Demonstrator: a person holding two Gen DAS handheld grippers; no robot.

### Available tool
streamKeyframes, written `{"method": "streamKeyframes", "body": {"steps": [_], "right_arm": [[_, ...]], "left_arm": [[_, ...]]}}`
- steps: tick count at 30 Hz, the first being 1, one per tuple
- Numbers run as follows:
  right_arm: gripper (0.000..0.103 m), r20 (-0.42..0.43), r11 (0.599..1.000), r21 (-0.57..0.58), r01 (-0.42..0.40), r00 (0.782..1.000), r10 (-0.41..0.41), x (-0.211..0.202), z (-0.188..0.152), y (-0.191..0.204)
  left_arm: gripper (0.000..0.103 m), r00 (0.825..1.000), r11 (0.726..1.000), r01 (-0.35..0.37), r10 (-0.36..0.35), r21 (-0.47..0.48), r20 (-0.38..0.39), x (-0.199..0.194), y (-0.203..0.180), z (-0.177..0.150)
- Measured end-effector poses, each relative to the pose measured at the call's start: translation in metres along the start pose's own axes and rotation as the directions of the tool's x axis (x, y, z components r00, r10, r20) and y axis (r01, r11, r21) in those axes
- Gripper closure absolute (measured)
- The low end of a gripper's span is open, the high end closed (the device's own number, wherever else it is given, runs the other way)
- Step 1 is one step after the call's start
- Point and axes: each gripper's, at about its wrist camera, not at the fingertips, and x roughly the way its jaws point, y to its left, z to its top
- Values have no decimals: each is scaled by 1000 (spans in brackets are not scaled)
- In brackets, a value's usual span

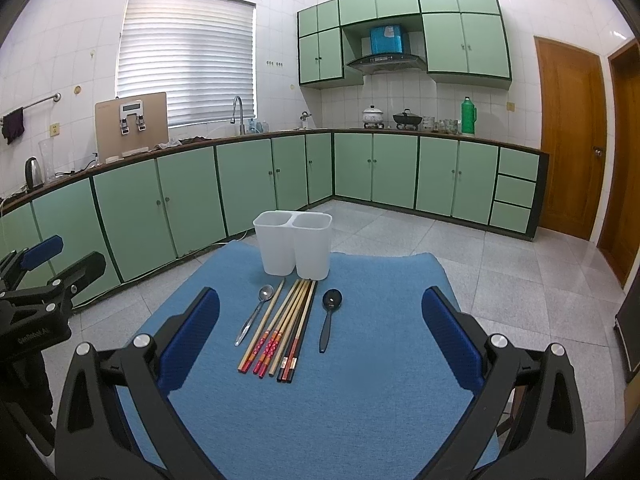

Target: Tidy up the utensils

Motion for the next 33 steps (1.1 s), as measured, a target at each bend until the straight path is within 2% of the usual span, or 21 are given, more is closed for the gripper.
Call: {"method": "streamKeyframes", "body": {"steps": [13, 20, 27, 33], "right_arm": [[5, -32, 1000, -1, 2, 999, -2, 14, 2, -1], [5, -63, 1000, -6, 21, 998, -22, 34, 5, -3], [5, -152, 998, -24, 62, 986, -65, 89, 8, -9], [5, -286, 995, -4, 97, 954, -94, 156, 2, -25]], "left_arm": [[6, 999, 1000, 0, 0, 1, -36, 19, -5, 4], [6, 997, 1000, -1, 1, 2, -80, 44, -5, 4], [6, 989, 1000, -8, 9, 13, -150, 89, -3, 0], [6, 973, 999, -34, 39, 24, -228, 142, 3, -6]]}}
